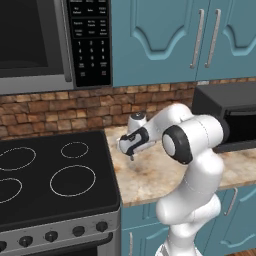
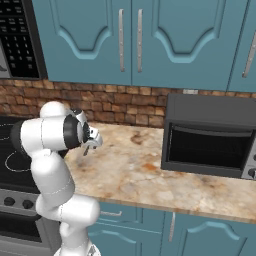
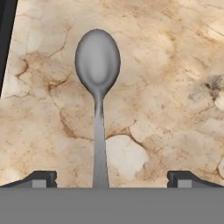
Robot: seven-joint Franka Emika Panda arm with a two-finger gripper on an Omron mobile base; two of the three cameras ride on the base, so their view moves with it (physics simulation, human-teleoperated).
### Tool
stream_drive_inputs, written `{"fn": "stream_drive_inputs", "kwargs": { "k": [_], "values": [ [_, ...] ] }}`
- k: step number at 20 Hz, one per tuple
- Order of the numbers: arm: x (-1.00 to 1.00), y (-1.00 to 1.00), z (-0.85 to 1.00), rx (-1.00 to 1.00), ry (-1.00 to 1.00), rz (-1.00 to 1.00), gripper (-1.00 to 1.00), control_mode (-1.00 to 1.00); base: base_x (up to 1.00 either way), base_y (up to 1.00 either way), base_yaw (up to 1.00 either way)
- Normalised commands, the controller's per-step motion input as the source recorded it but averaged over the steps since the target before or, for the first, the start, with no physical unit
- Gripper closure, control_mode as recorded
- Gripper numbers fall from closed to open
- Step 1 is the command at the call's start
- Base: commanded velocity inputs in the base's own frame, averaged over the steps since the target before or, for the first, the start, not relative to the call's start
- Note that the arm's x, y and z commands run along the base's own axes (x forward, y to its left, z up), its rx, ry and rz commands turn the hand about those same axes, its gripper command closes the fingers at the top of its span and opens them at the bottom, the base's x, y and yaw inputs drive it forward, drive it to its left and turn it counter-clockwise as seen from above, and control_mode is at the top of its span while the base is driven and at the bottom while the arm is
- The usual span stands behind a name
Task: Organize the utensils by type. Pick up the wooden spoons from the counter and place them in the open cabinet. Then pick up the metallic utensils from the counter and place them in the open drawer.
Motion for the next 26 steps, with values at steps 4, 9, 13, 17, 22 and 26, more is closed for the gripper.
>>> {"fn": "stream_drive_inputs", "kwargs": {
  "k": [4, 9, 13, 17, 22, 26],
  "values": [
    [0.35, 0.00, -0.20, 0.00, 0.00, 0.00, -1.00, -1.00, 0.00, 0.00, 0.00],
    [0.37, 0.01, -0.17, 0.00, 0.00, 0.00, -1.00, -1.00, 0.00, 0.00, 0.00],
    [0.28, 0.05, -0.19, 0.00, 0.00, 0.00, -1.00, -1.00, 0.00, 0.00, 0.00],
    [0.20, 0.05, -0.21, 0.00, 0.00, 0.00, -1.00, -1.00, 0.00, 0.00, 0.00],
    [0.20, 0.03, -0.20, 0.00, 0.00, 0.00, -1.00, -1.00, 0.00, 0.00, 0.00],
    [0.04, 0.00, -0.21, 0.00, 0.00, 0.00, -1.00, -1.00, 0.00, 0.00, 0.00]
  ]
}}
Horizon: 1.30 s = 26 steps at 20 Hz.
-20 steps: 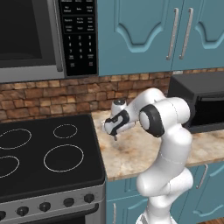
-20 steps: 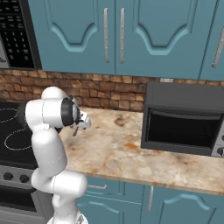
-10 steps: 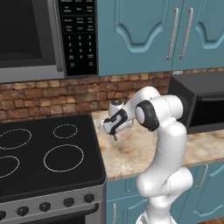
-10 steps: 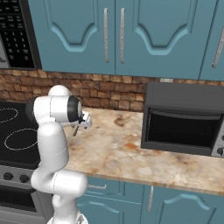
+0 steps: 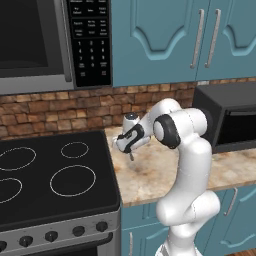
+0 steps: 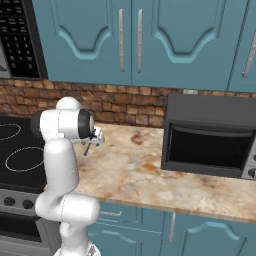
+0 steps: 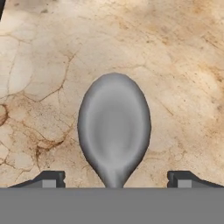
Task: Organize the utensils by type. Pick up the wooden spoons from the counter and place them in the open cabinet. Then pick up the metallic utensils from the counter and place them in the open drawer.
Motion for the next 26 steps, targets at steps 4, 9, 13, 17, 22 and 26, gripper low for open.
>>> {"fn": "stream_drive_inputs", "kwargs": {
  "k": [4, 9, 13, 17, 22, 26],
  "values": [
    [0.00, 0.00, -0.26, 0.00, 0.01, 0.00, 1.00, -1.00, 0.00, 0.00, 0.00],
    [0.00, 0.00, -0.28, 0.00, 0.07, 0.00, 1.00, -1.00, 0.00, 0.00, 0.00],
    [0.00, -0.02, -0.25, 0.00, 0.08, 0.00, 1.00, -1.00, 0.00, 0.00, 0.00],
    [0.00, -0.09, -0.28, 0.00, 0.04, 0.00, 1.00, -1.00, 0.00, 0.00, 0.00],
    [0.00, -0.26, -0.41, 0.03, 0.01, 0.00, 1.00, -1.00, 0.00, 0.00, 0.00],
    [0.03, -0.34, -0.32, 0.01, 0.01, -0.03, 1.00, -1.00, 0.00, 0.00, 0.00]
  ]
}}
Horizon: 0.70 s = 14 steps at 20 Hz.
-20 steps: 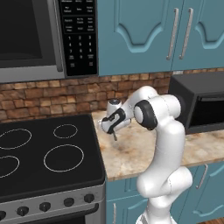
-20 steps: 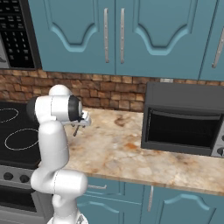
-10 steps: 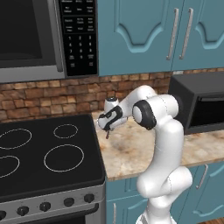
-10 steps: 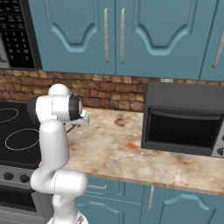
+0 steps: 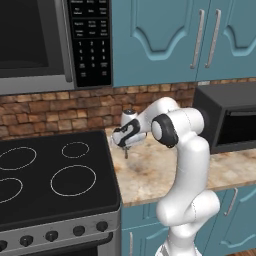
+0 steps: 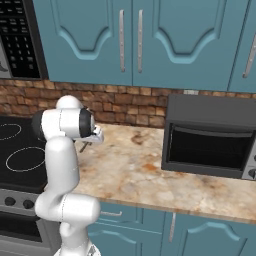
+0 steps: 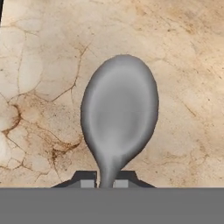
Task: Organize the utensils by type. Pick up the wooden spoons from the counter and place them in the open cabinet. Then pick up the metallic utensils from the counter and place them in the open drawer.
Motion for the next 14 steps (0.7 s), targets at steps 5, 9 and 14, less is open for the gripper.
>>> {"fn": "stream_drive_inputs", "kwargs": {
  "k": [5, 9, 14],
  "values": [
    [-0.03, -0.59, -0.12, 0.00, -0.06, 0.05, 1.00, -1.00, 0.00, 0.00, 0.00],
    [-0.31, -0.37, 0.08, 0.00, -0.28, 0.10, 1.00, -1.00, 0.00, 0.00, 0.00],
    [-0.52, -0.21, 0.25, -0.01, -0.19, 0.07, 1.00, -1.00, 0.00, 0.00, 0.00]
  ]
}}
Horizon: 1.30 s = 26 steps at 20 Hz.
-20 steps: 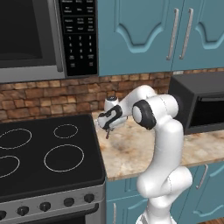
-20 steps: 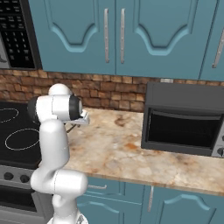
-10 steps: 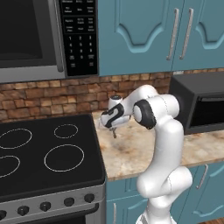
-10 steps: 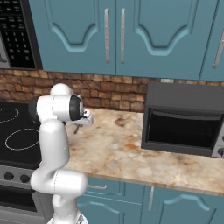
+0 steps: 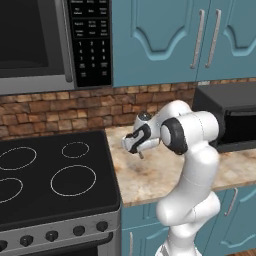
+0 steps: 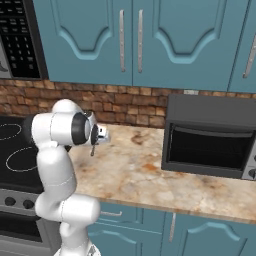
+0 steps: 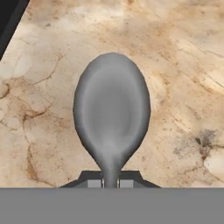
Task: Organize the utensils by type. Pick up the wooden spoons from the counter and place them in the open cabinet. Then pick up the metallic utensils from the counter and place them in the open drawer.
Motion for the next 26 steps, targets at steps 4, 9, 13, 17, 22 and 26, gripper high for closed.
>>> {"fn": "stream_drive_inputs", "kwargs": {
  "k": [4, 9, 13, 17, 22, 26],
  "values": [
    [-0.64, -0.16, 0.38, 0.00, -0.04, 0.07, 1.00, -1.00, 0.00, 0.00, 0.00],
    [-0.45, -0.21, 0.77, 0.00, 0.00, 0.04, 1.00, -1.00, 0.00, 0.00, 0.00],
    [-0.31, -0.23, 0.89, 0.00, 0.00, 0.04, 1.00, -1.00, 0.00, 0.00, 0.00],
    [-0.31, -0.18, 0.53, -0.02, 0.00, 0.08, 1.00, -1.00, 0.00, 0.00, 0.00],
    [-0.34, -0.18, 0.49, -0.03, 0.00, 0.10, 1.00, -1.00, 0.00, 0.00, 0.00],
    [-0.38, -0.18, 0.62, -0.05, 0.00, 0.11, 1.00, -1.00, 0.00, 0.00, 0.00]
  ]
}}
